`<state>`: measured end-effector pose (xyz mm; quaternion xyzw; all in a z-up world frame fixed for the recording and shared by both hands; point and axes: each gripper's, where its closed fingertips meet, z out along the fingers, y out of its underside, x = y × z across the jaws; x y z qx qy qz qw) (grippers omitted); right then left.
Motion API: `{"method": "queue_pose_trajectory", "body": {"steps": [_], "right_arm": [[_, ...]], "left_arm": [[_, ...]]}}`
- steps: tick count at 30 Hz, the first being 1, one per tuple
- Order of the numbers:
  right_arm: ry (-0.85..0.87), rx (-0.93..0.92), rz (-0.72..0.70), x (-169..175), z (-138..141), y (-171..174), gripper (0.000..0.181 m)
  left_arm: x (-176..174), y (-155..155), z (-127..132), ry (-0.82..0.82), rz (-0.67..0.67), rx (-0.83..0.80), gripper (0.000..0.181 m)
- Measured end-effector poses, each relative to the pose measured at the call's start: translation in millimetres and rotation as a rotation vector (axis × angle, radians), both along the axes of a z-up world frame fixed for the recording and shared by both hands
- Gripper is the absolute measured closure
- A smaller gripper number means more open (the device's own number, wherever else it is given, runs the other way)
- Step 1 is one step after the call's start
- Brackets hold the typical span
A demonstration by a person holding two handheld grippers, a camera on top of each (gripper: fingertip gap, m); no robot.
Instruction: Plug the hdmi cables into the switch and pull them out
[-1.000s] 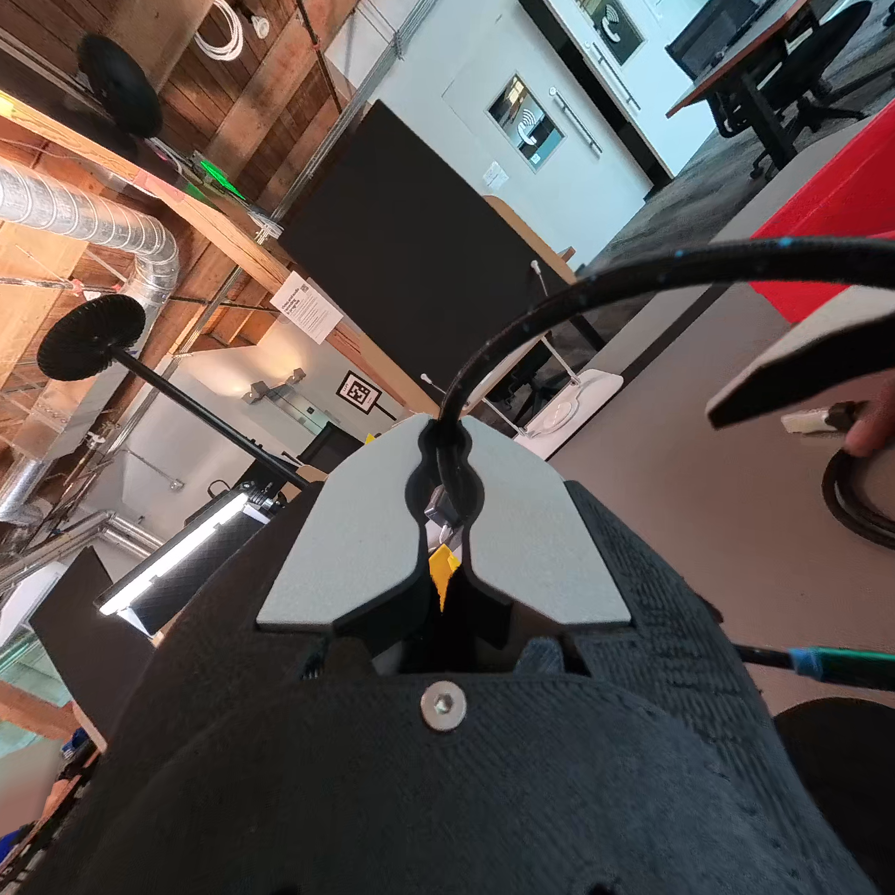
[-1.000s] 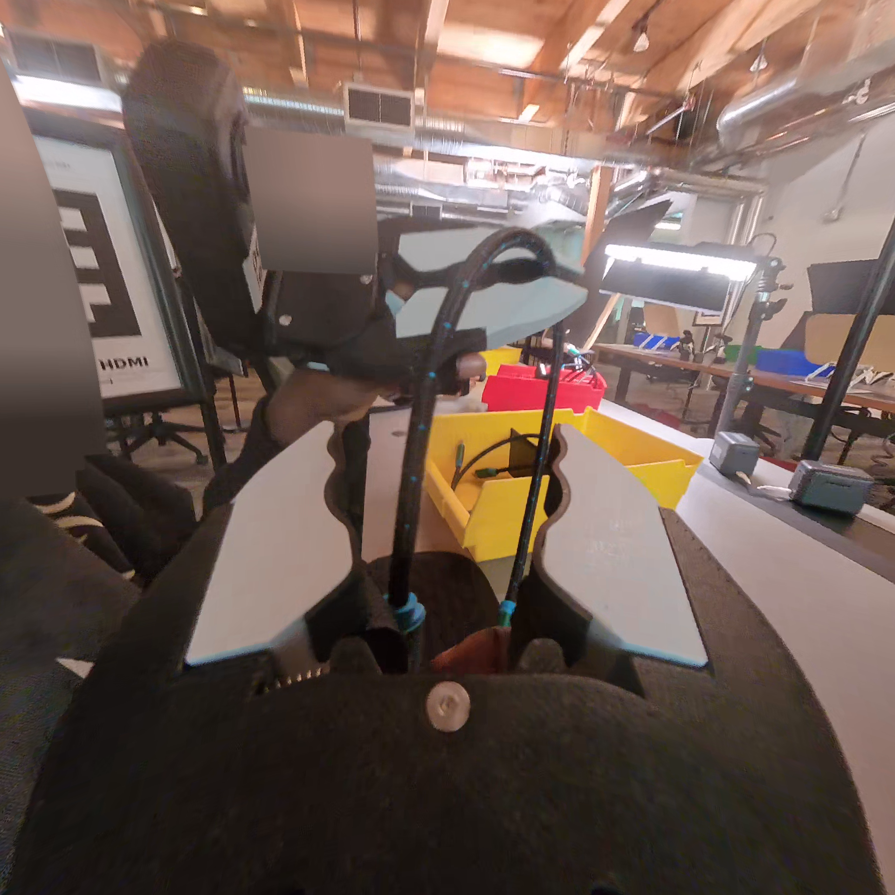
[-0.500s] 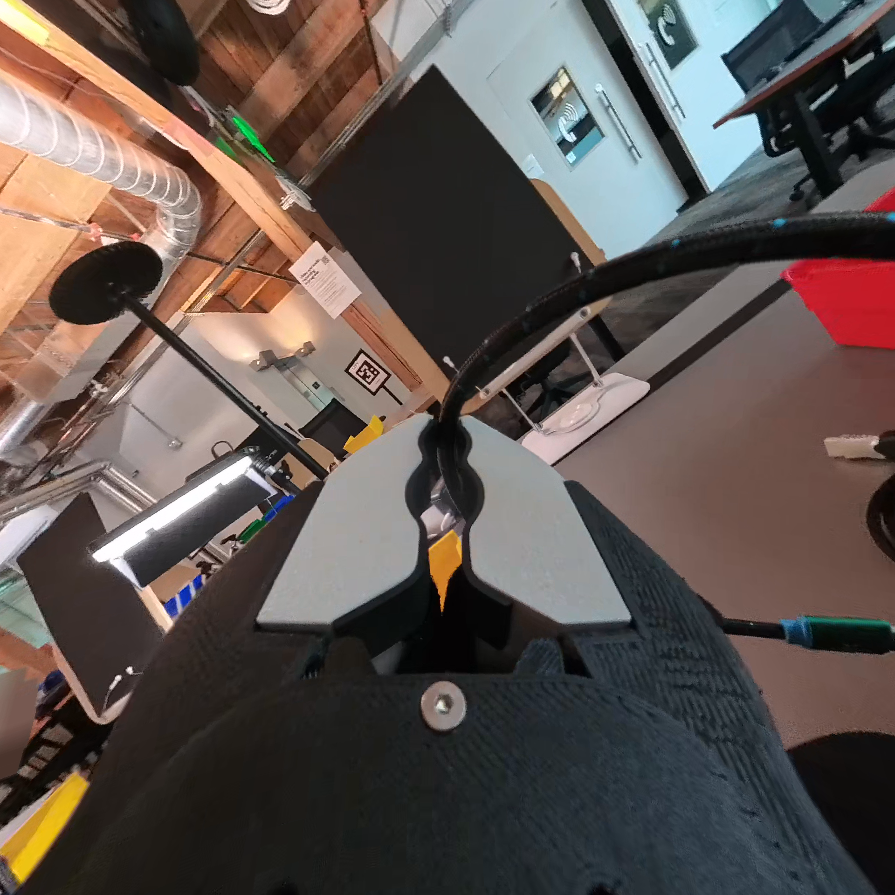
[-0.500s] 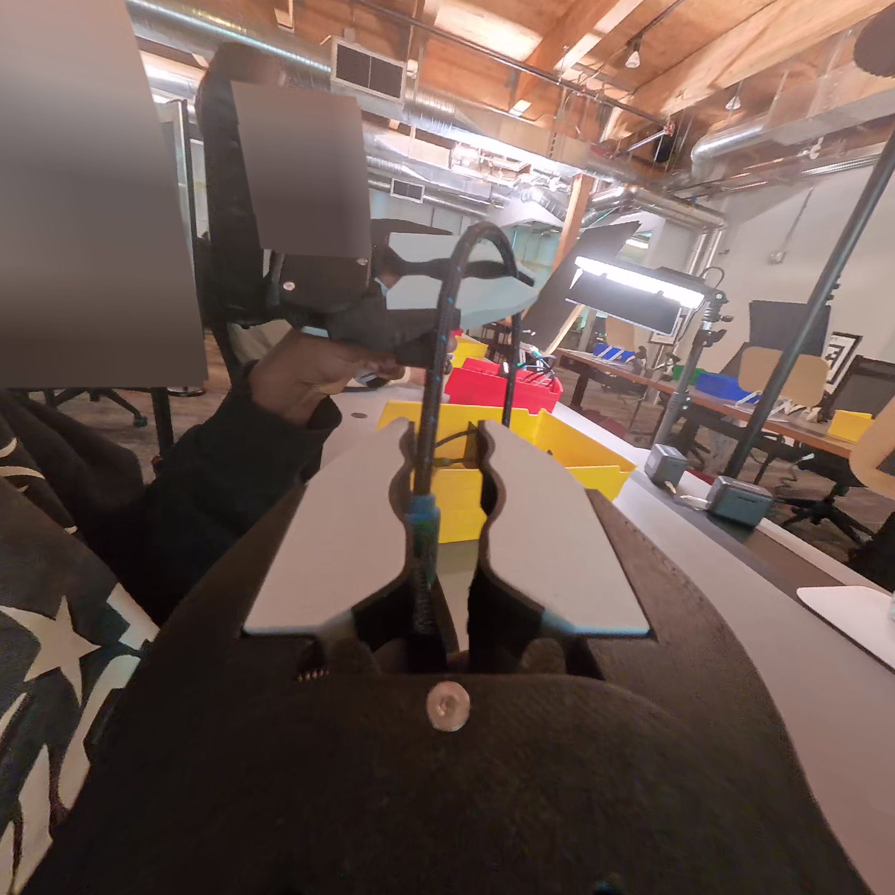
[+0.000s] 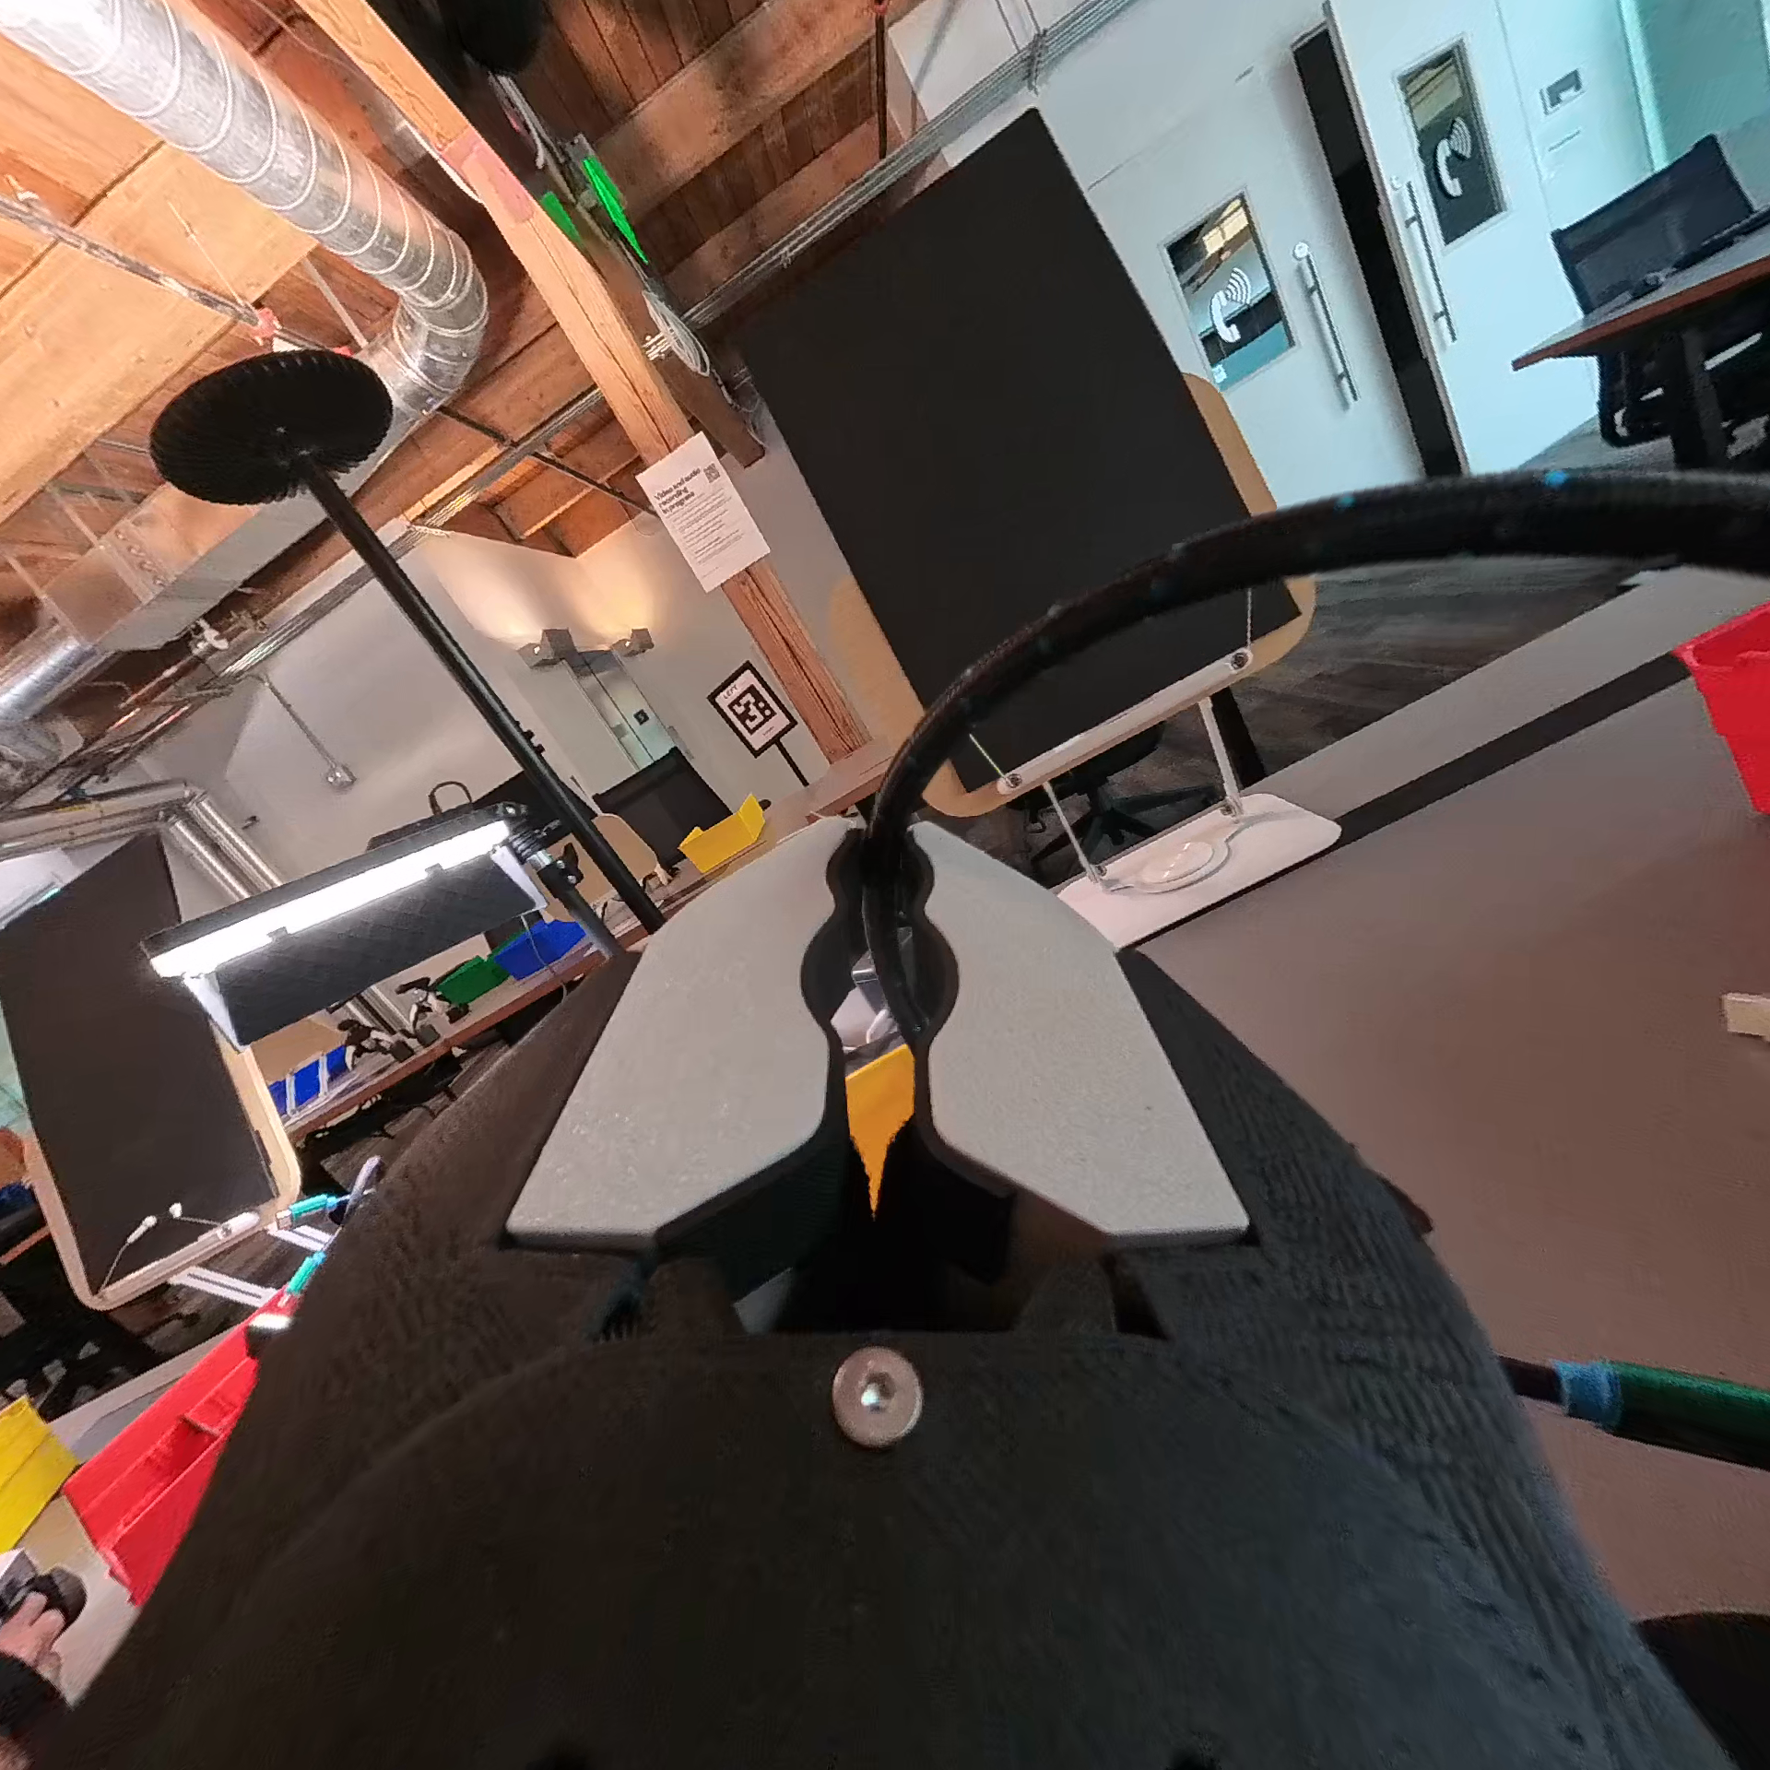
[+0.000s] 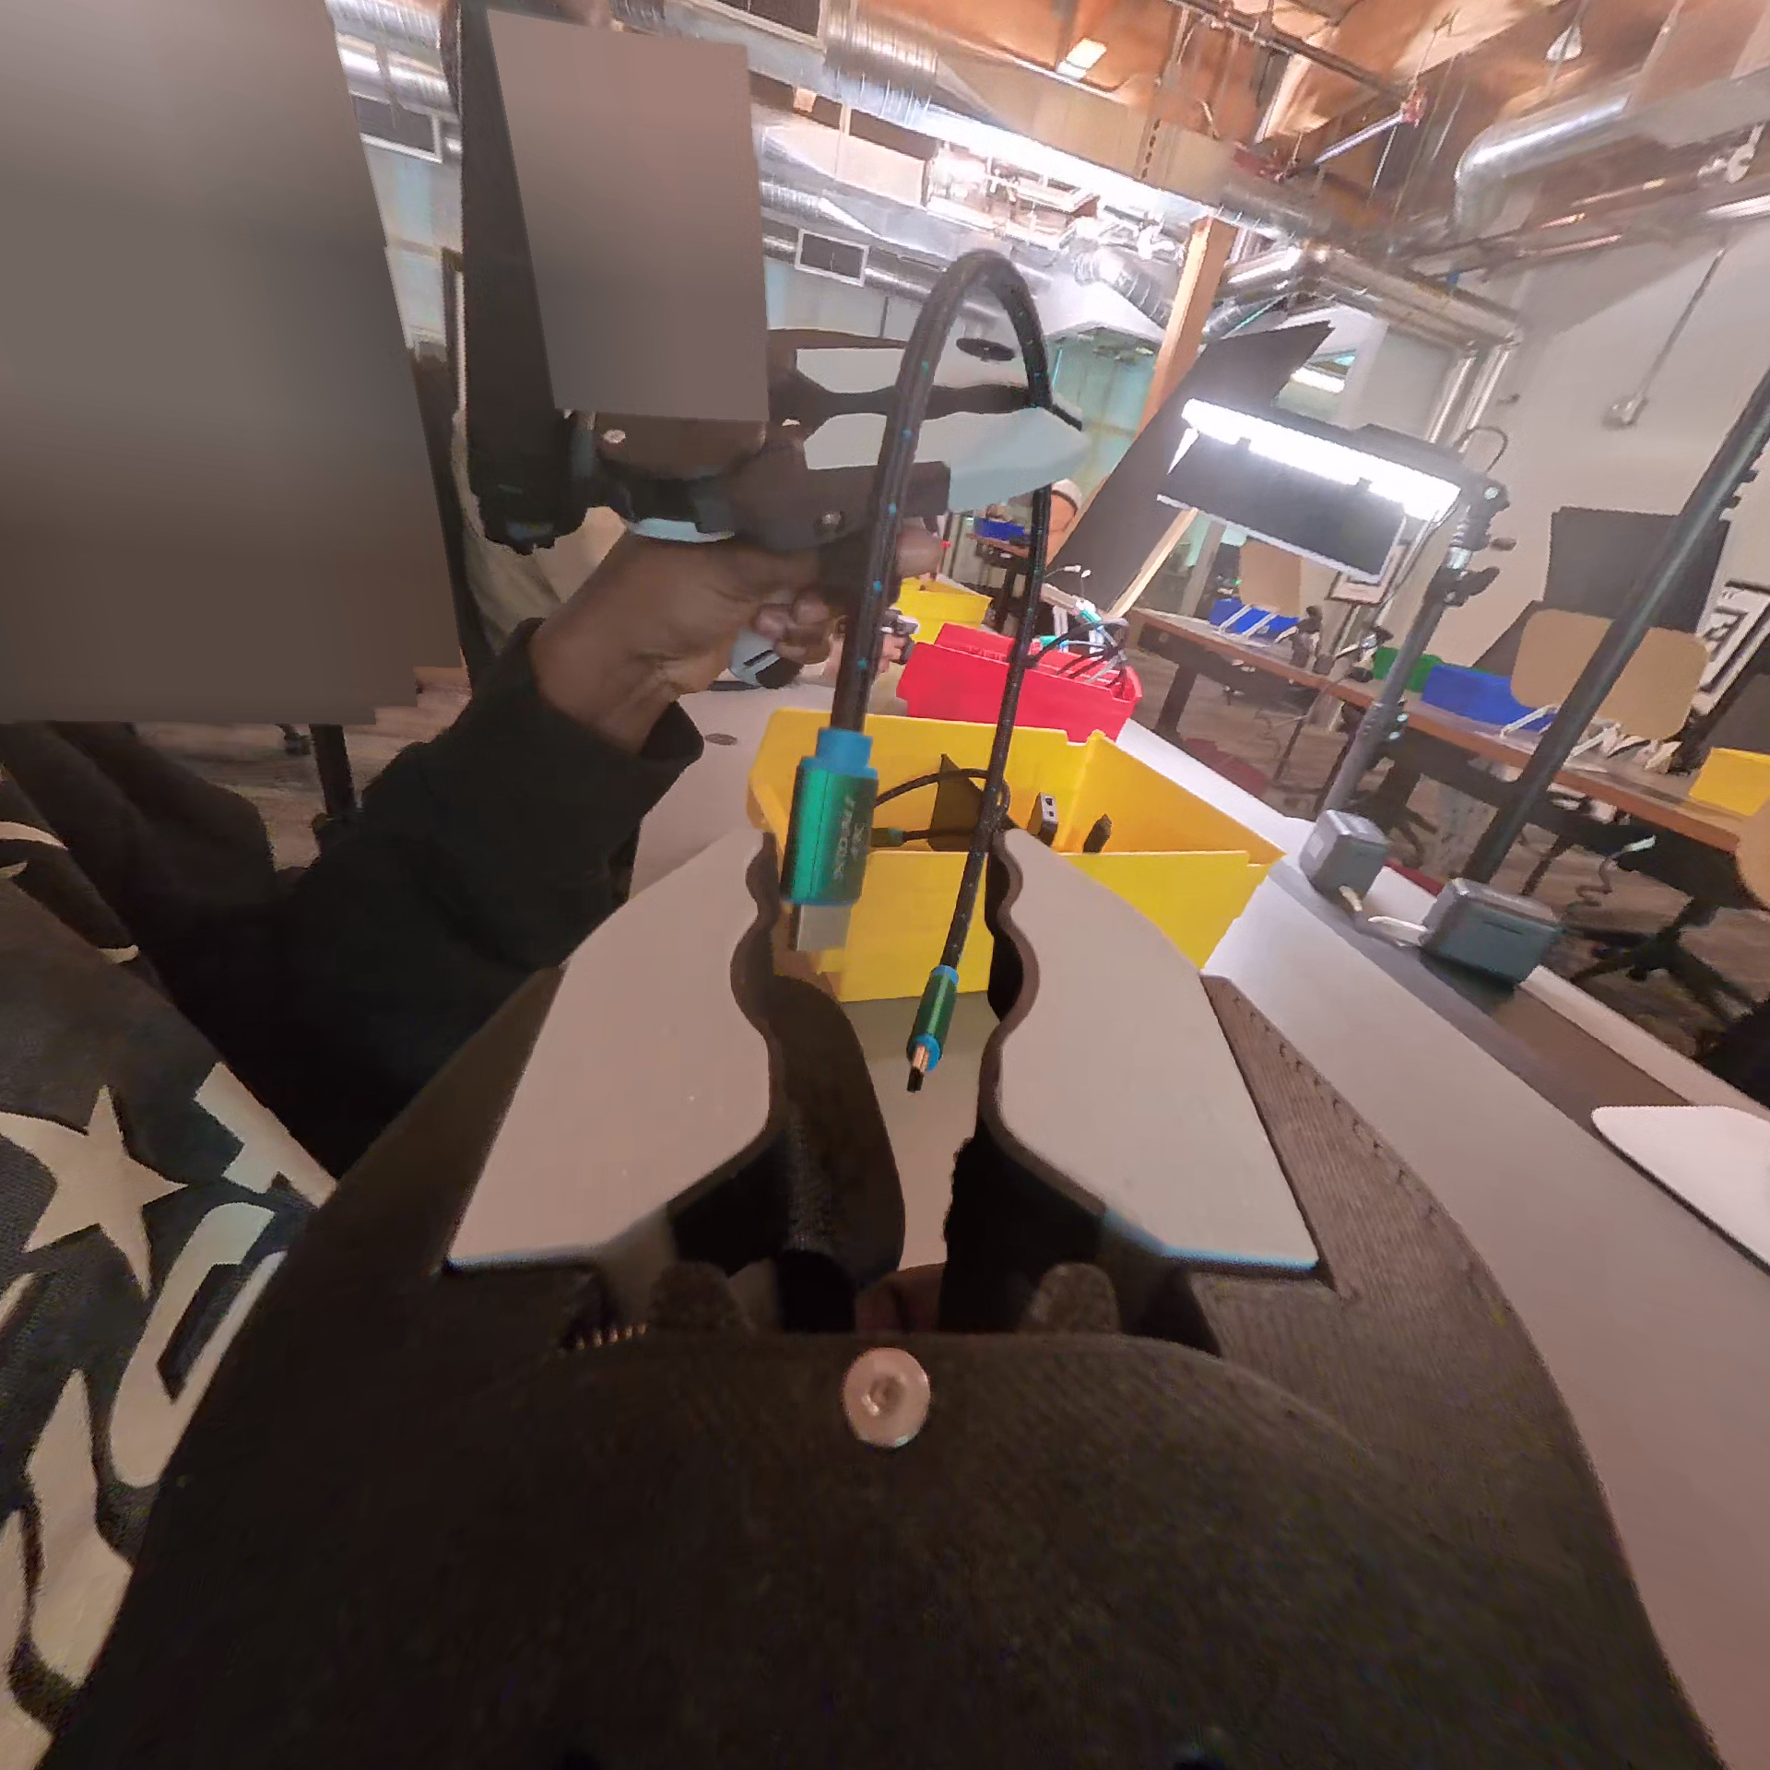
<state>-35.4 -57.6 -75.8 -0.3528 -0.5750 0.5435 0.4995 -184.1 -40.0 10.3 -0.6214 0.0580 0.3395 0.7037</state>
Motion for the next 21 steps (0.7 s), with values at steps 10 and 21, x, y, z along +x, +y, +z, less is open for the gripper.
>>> {"method": "queue_pose_trajectory", "body": {"steps": [10, 21], "right_arm": [[0.037, 0.007, 0.109, 0.4, -2.6, -35.9, 0.141], [0.011, -0.256, 0.425, 13.3, 3.8, -79.9, 0.139]], "left_arm": [[5.5, -14.7, 20.4, -0.035, -0.116, 0.163, 0.175], [20.7, -15.6, 30.1, -0.056, -0.225, 0.29, 0.175]]}}
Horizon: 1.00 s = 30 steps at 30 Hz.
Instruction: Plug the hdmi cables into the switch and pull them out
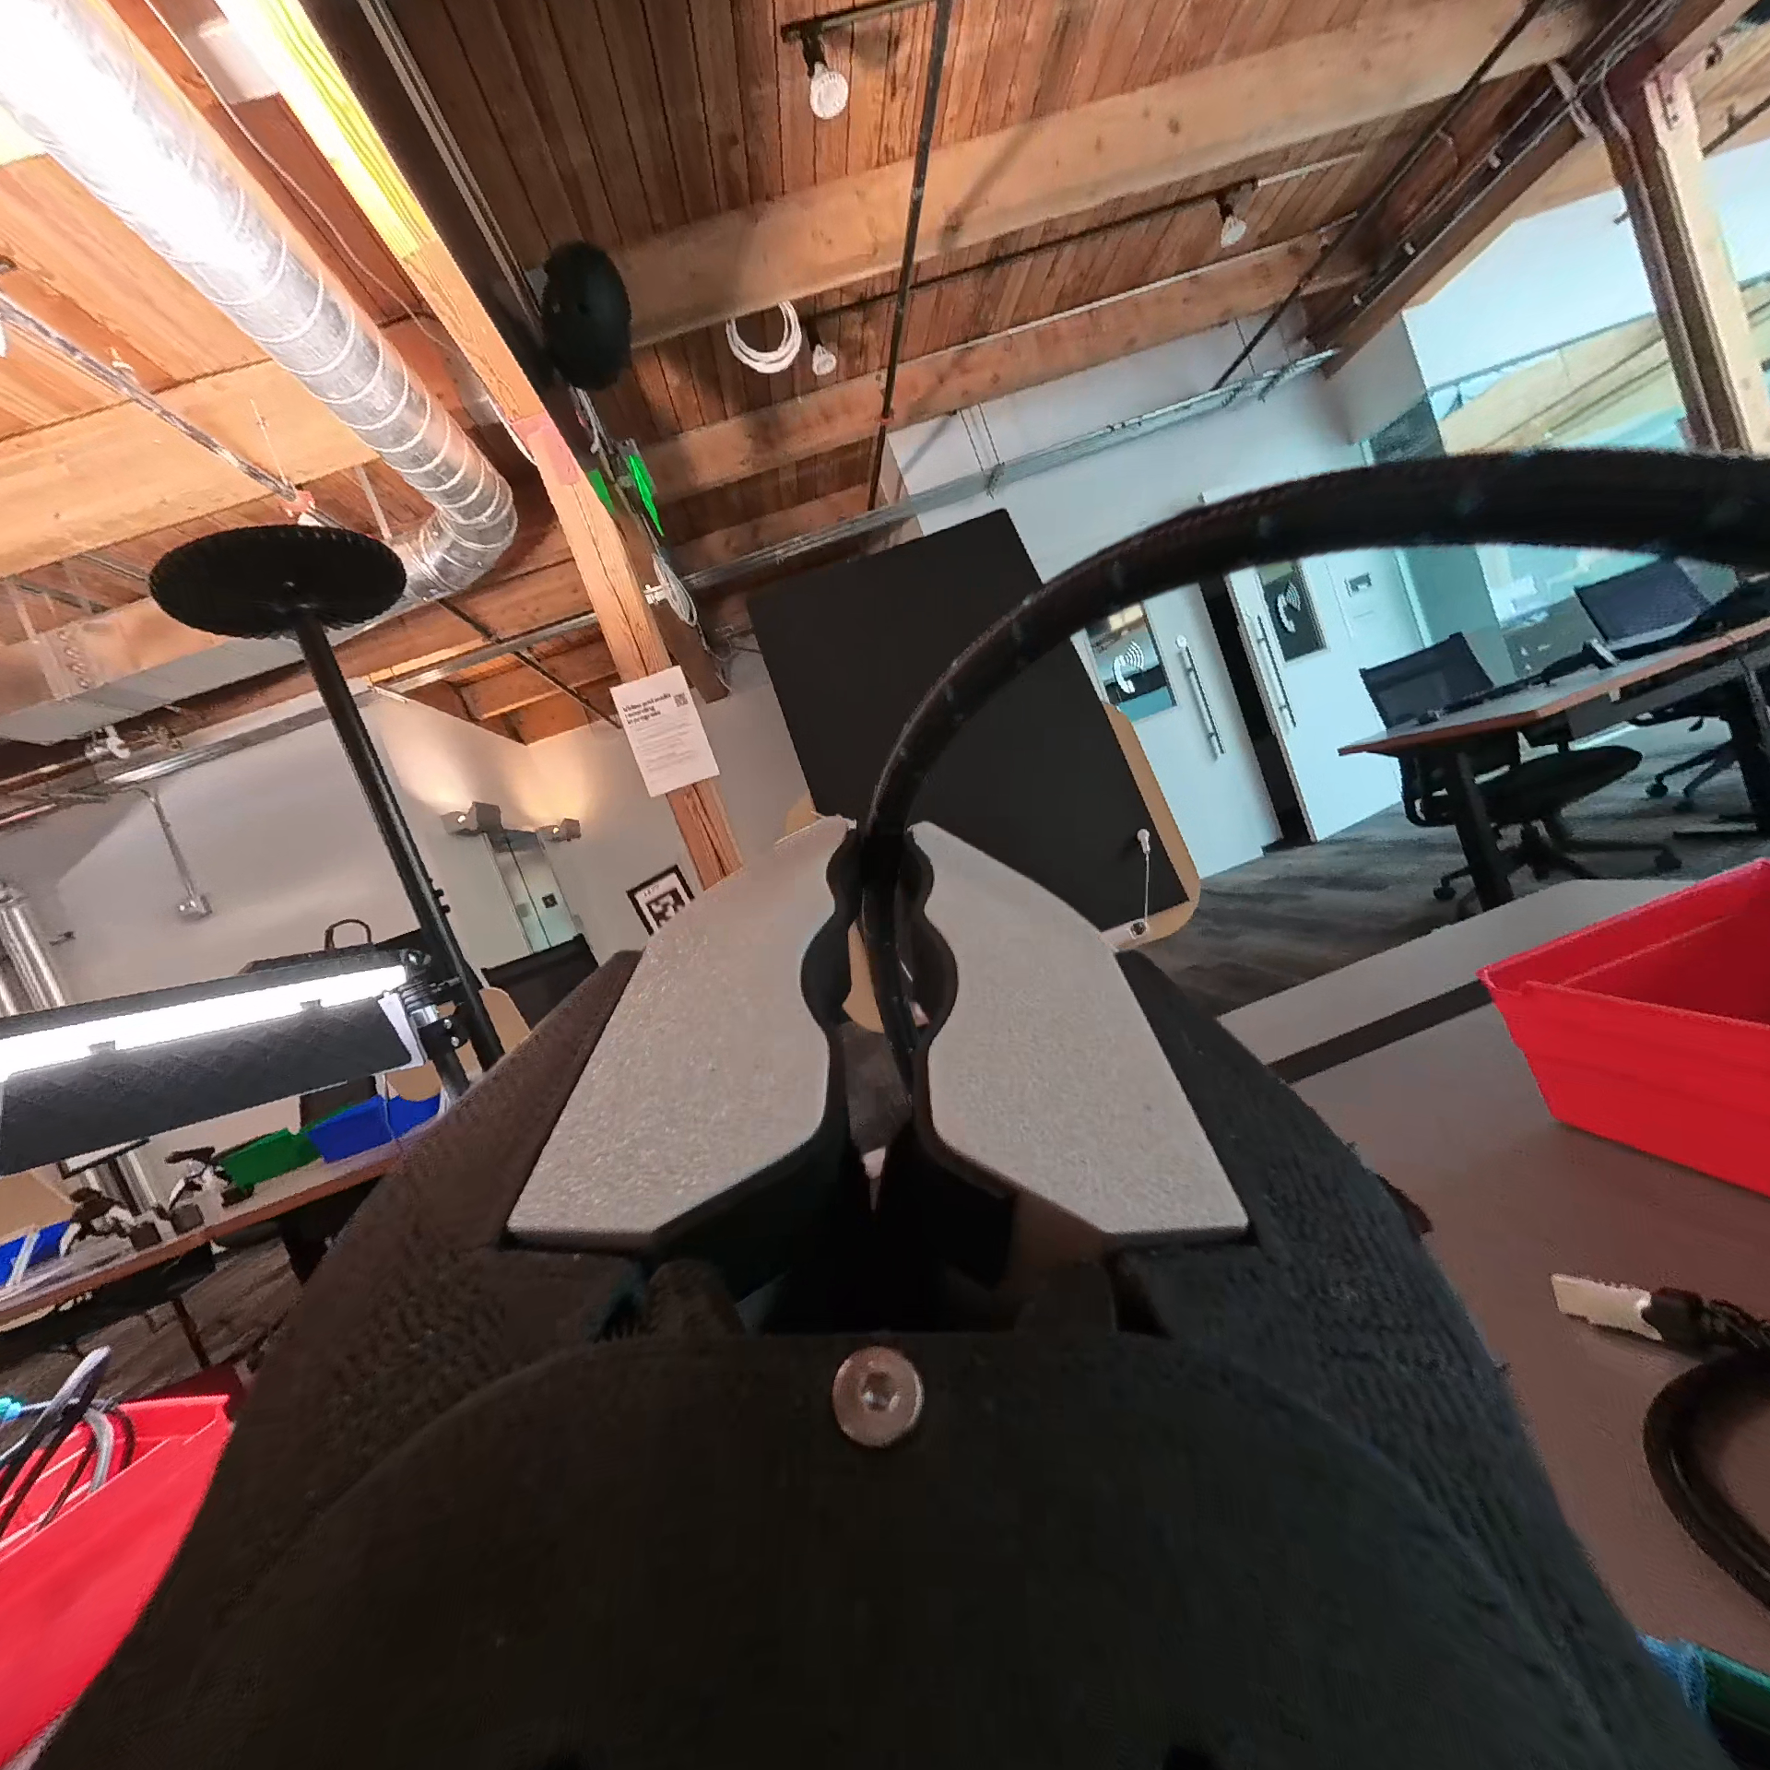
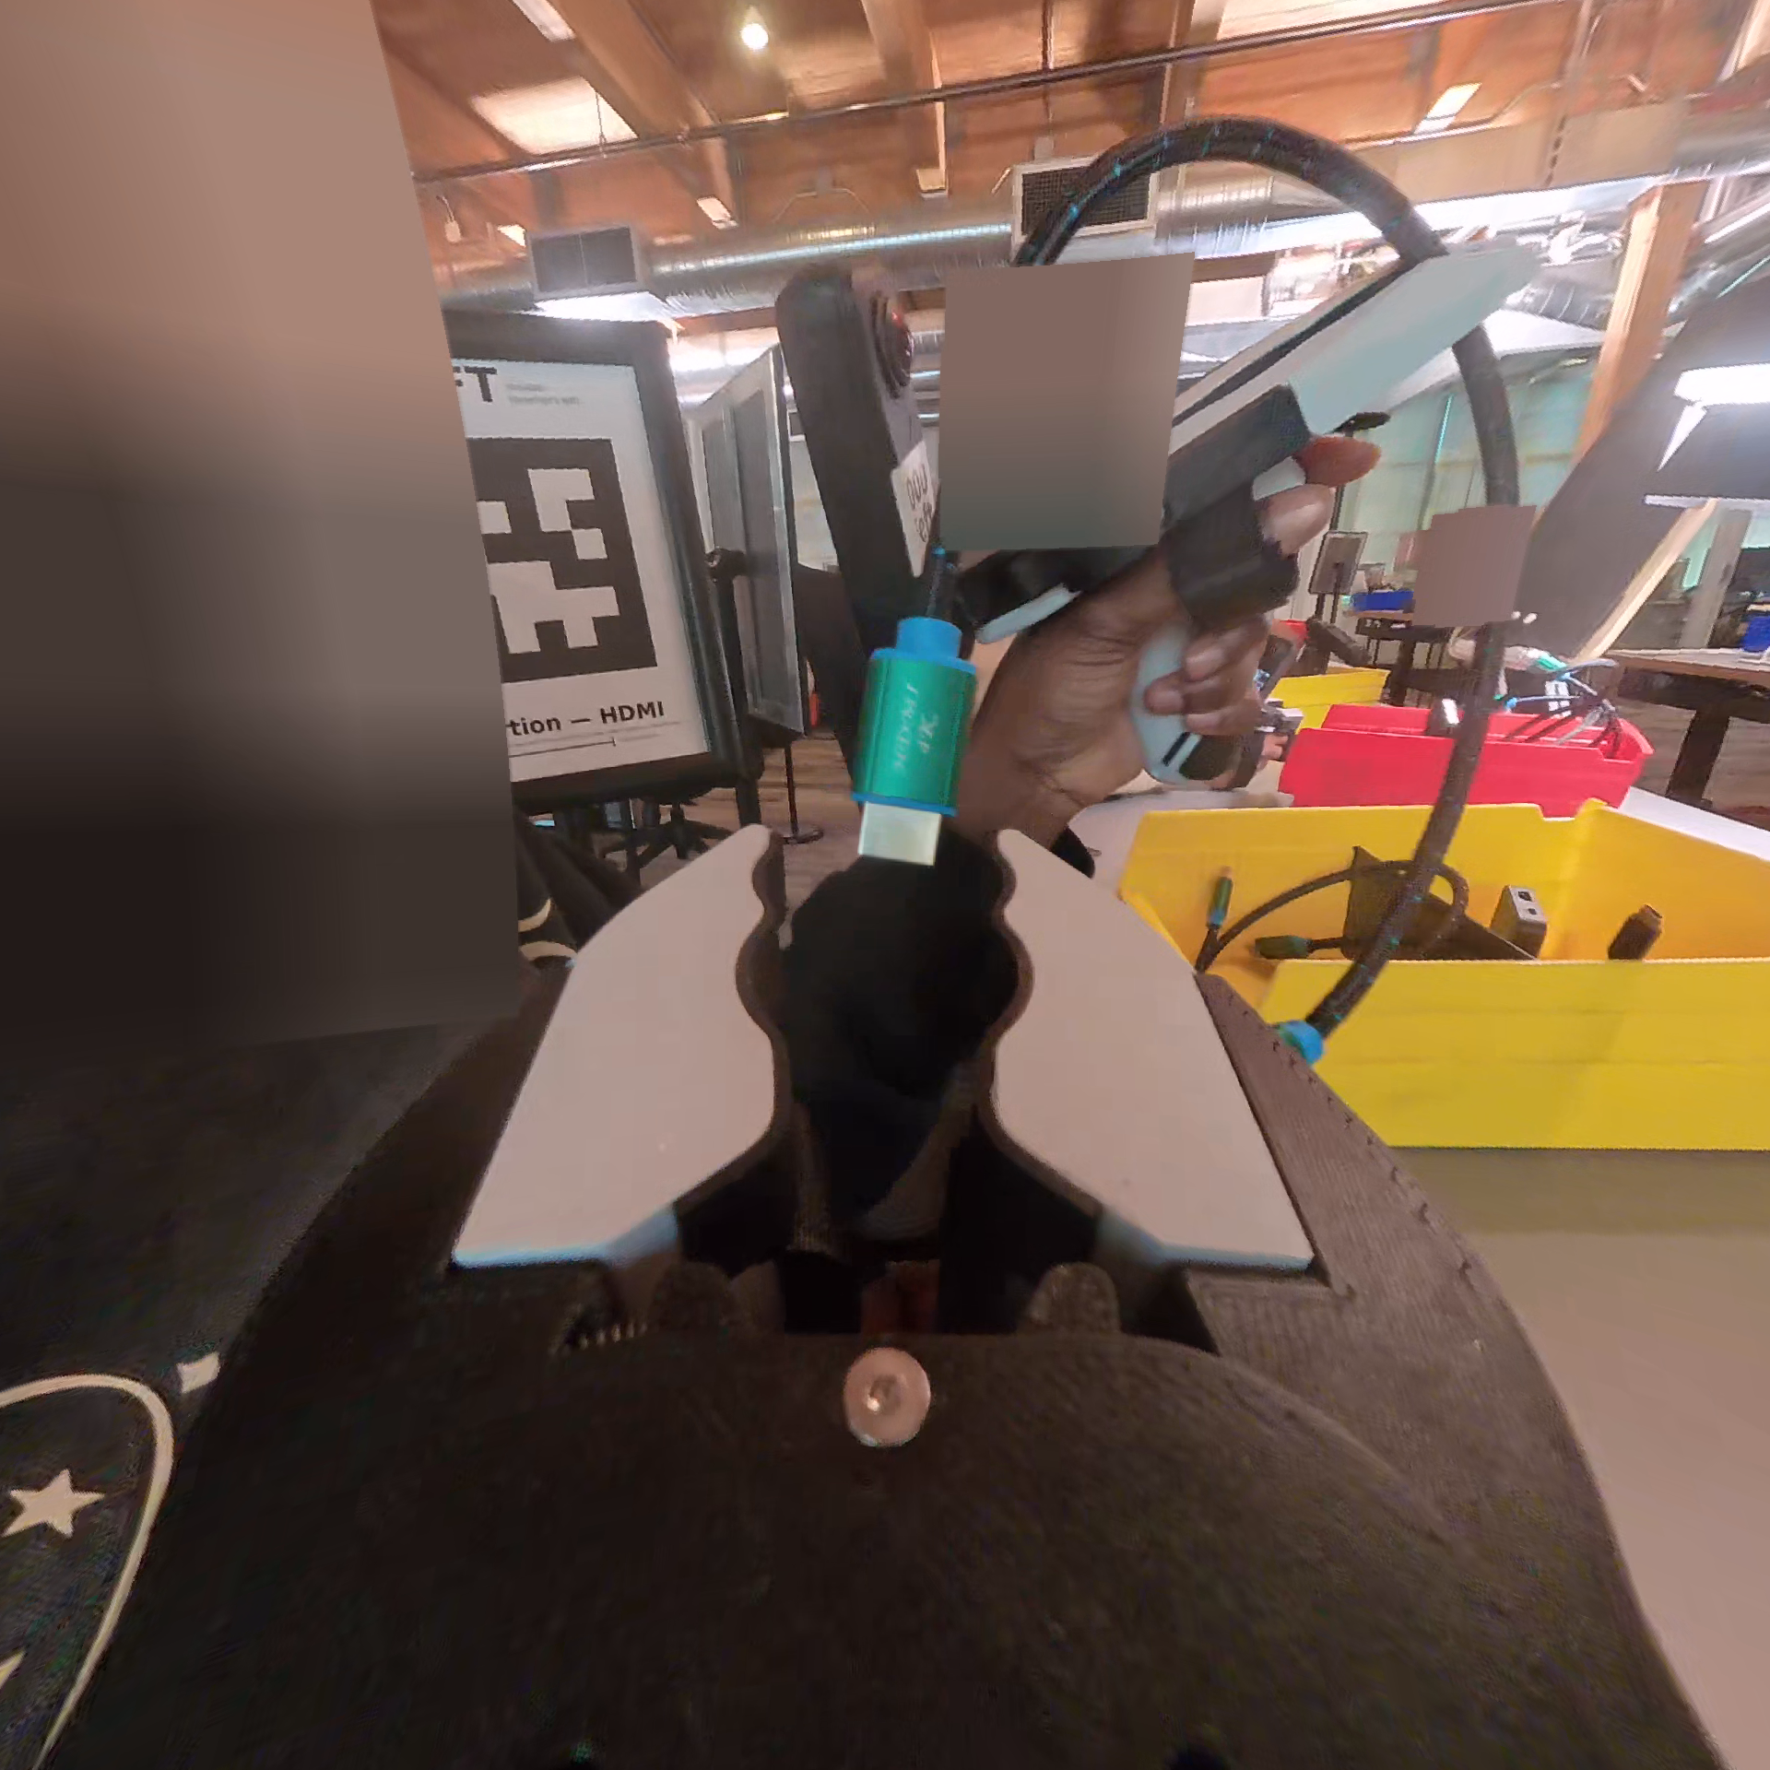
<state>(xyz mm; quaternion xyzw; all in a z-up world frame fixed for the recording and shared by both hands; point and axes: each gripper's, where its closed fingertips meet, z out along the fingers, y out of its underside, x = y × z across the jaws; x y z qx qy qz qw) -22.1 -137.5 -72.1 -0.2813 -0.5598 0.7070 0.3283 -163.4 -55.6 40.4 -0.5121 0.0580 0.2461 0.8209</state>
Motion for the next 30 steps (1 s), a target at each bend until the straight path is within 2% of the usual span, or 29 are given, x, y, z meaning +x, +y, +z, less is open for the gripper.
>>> {"method": "queue_pose_trajectory", "body": {"steps": [4, 8, 12, 15, 17, 22, 24, 27, 30], "right_arm": [[0.029, -0.016, -0.038, 1.3, 7.0, 0.9, 0.142], [0.057, -0.022, -0.068, 2.5, 11.8, 6.9, 0.159], [0.063, 0.045, -0.108, 0.2, 8.3, 13.7, 0.16], [0.148, 0.162, -0.227, 2.2, 13.6, 23.8, 0.16], [0.234, 0.322, -0.374, 4.7, 19.6, 33.3, 0.16], [0.439, 0.846, -0.877, 12.7, 35.8, 70.4, 0.16], [0.512, 1.066, -1.05, 17.5, 41.2, 82.5, 0.16], [0.581, 1.275, -1.161, 21.7, 43.3, 89.4, 0.16], [0.581, 1.366, -1.208, 22.5, 43.7, 96.8, 0.16]], "left_arm": [[5.8, -1.9, 3.0, 0.023, 0.01, 0.031, 0.175], [12.2, 5.4, -1.4, 0.041, -0.003, 0.011, 0.175], [17.0, 13.7, -6.7, 0.052, -0.032, -0.011, 0.175], [23.1, 15.8, -10.4, 0.054, -0.102, -0.045, 0.171], [29.4, 15.9, -15.0, 0.062, -0.164, -0.103, 0.154], [48.3, 11.7, -30.3, 0.019, -0.365, -0.252, 0.142], [66.1, 10.5, -45.3, -0.04, -0.538, -0.37, 0.138], [104.4, 6.3, -59.2, -0.195, -0.89, -0.499, 0.131], [129.3, 18.9, -58.3, -0.331, -1.038, -0.48, 0.131]]}}
